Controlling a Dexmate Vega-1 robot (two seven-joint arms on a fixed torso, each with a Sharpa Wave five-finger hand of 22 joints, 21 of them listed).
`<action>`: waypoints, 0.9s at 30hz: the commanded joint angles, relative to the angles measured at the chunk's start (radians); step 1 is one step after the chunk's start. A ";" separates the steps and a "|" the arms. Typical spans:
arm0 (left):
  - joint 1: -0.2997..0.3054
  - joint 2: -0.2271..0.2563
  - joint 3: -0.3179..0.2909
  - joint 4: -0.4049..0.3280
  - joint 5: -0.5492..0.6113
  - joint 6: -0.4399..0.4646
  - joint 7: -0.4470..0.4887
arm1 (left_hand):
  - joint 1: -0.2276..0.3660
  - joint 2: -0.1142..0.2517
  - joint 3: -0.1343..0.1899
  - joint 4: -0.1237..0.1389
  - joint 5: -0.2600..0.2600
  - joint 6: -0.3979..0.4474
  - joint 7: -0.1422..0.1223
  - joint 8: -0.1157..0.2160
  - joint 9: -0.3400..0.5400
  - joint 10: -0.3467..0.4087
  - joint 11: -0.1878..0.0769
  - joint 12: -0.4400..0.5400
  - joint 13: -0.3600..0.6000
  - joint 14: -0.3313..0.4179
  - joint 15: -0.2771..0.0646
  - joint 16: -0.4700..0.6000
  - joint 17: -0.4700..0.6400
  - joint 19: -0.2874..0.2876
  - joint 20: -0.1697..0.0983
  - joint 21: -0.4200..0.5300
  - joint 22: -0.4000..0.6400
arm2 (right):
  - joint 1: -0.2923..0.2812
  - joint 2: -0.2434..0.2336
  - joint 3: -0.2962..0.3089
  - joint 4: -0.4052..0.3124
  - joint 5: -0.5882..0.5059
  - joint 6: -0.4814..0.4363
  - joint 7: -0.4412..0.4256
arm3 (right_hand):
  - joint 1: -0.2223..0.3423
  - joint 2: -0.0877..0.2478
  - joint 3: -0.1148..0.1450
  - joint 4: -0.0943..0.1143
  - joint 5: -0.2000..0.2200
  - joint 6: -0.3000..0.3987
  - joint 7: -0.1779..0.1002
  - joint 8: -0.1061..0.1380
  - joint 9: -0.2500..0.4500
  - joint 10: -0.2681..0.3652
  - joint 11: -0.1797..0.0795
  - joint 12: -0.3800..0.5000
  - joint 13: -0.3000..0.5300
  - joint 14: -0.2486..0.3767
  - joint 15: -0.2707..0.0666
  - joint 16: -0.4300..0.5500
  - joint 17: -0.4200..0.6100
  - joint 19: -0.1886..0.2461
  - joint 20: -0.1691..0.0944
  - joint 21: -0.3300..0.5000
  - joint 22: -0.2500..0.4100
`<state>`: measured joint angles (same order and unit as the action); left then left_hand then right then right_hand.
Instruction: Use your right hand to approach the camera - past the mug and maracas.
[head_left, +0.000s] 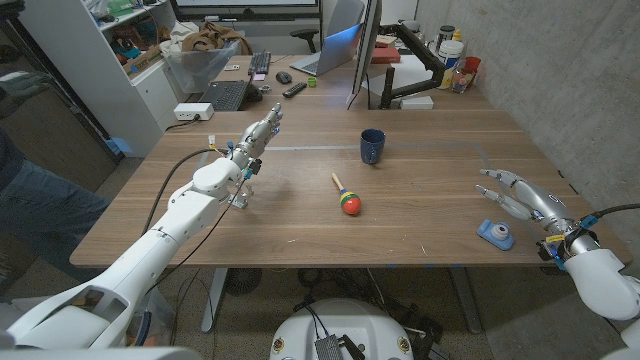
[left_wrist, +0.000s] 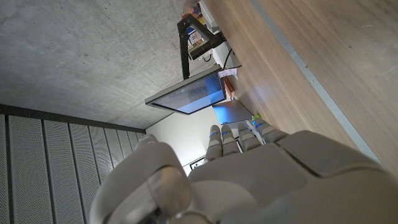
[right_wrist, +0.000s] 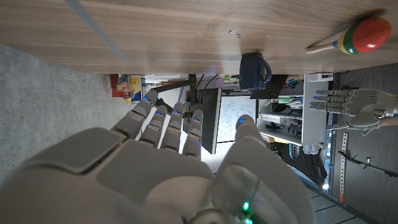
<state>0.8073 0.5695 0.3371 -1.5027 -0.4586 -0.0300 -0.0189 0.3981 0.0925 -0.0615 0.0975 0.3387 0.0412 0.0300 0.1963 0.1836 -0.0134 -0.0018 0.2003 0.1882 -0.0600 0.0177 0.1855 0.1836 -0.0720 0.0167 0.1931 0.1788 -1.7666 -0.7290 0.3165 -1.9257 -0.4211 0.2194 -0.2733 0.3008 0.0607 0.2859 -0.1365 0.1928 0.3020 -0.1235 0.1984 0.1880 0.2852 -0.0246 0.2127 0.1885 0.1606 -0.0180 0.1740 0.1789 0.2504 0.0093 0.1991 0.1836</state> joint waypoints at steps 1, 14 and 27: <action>-0.008 -0.006 0.007 0.010 0.005 -0.006 -0.006 | 0.007 0.005 -0.003 0.002 -0.005 0.007 -0.007 0.005 0.006 -0.005 -0.004 0.004 0.003 -0.002 -0.003 0.004 0.002 -0.003 -0.008 0.008 0.004 | -0.022 0.000 0.003 -0.019 -0.049 -0.040 -0.009 | 0.007 -0.004 0.007 -0.003 0.005 0.004 -0.008 0.000 0.005 -0.002 -0.006 0.000 0.002 -0.002 0.008 0.005 0.005 -0.007 0.010 -0.004 0.004; -0.019 -0.010 0.011 0.024 0.004 -0.007 -0.015 | 0.007 0.006 -0.005 0.002 -0.005 0.010 -0.009 0.006 0.006 -0.005 -0.005 0.003 0.003 -0.002 -0.002 0.004 0.002 -0.005 -0.007 0.008 0.004 | -0.035 -0.005 -0.014 -0.038 -0.126 -0.095 -0.034 | 0.004 -0.005 0.006 -0.002 0.005 0.004 -0.012 0.000 0.005 -0.006 -0.014 0.000 0.002 -0.004 0.015 0.007 0.006 -0.006 0.018 -0.002 0.004; -0.018 -0.010 0.008 0.020 0.005 -0.005 -0.009 | 0.008 0.007 -0.007 0.002 -0.006 0.011 -0.010 0.006 0.006 -0.005 -0.002 0.003 0.003 -0.002 -0.001 0.004 0.003 -0.005 -0.007 0.008 0.004 | -0.024 -0.026 -0.047 -0.029 -0.147 -0.124 -0.045 | 0.003 -0.004 0.007 -0.001 0.005 0.004 -0.011 0.000 0.005 -0.003 -0.015 0.002 0.002 0.000 0.013 0.010 0.006 -0.005 0.019 0.000 0.005</action>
<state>0.7909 0.5608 0.3462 -1.4836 -0.4551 -0.0342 -0.0306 0.4020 0.0964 -0.0638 0.0951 0.3386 0.0465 0.0247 0.1963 0.1886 -0.0135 -0.0019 0.2003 0.1883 -0.0600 0.0178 0.1854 0.1836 -0.0758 0.0128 0.1931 0.1788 -1.7968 -0.7383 0.2958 -1.9582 -0.5394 0.1263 -0.3058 0.3007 0.0608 0.2859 -0.1365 0.1928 0.3074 -0.1288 0.1984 0.1880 0.2798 -0.0300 0.2128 0.1884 0.1591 -0.0088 0.1780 0.1789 0.2437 0.0235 0.1992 0.1836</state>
